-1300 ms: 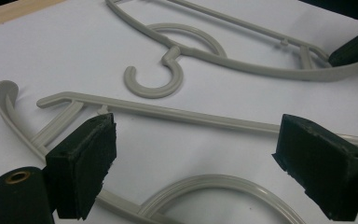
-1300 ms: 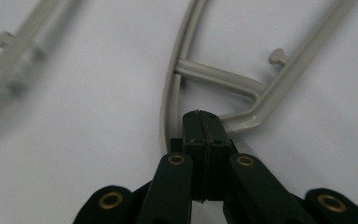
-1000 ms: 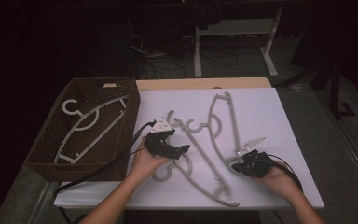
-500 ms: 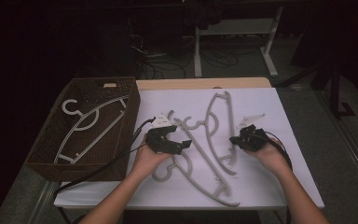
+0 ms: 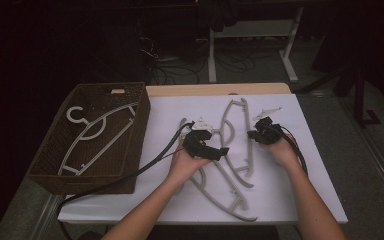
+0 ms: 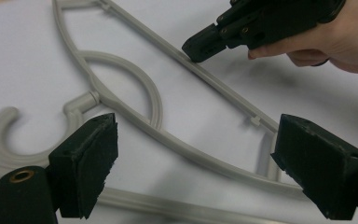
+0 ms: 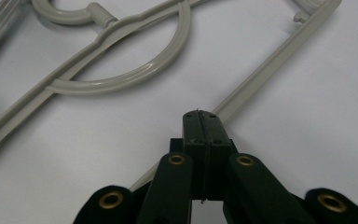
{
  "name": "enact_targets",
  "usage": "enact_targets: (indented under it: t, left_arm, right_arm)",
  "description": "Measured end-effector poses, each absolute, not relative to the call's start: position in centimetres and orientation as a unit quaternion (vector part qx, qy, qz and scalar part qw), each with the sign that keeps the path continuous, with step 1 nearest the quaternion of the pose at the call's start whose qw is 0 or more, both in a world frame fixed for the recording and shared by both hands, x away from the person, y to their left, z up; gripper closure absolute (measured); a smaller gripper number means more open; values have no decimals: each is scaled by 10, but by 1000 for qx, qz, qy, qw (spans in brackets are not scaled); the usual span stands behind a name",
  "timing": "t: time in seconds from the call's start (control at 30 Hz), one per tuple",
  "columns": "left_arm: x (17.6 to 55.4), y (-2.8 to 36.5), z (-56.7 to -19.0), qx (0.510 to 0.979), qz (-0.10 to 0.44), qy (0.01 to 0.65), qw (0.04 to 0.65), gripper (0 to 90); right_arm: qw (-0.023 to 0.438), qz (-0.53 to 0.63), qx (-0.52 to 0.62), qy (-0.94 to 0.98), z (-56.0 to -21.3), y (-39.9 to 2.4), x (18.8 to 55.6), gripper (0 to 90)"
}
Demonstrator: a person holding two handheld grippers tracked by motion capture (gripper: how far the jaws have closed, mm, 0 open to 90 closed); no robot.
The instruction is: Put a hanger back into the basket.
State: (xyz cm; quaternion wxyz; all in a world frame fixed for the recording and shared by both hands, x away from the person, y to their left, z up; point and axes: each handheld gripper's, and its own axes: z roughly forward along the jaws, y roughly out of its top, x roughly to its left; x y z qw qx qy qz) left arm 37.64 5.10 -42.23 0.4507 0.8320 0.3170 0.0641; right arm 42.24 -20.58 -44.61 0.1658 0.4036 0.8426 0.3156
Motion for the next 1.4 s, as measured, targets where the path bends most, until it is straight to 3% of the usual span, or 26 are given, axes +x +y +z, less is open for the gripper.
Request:
enact_targets:
  t: [0.8, 1.03, 1.4]
  left_arm:
    - [402, 26, -453, 834, 11, 376, 404, 184]
    - [406, 18, -455, 840, -31, 361, 405, 300]
    - [412, 12, -444, 822, -36, 370, 432, 510]
  right_arm:
    - [173, 302, 398, 849, -452, -201, 423, 890]
    - [169, 304, 397, 850, -453, -202, 424, 891]
    - [173, 295, 395, 853, -456, -205, 423, 890]
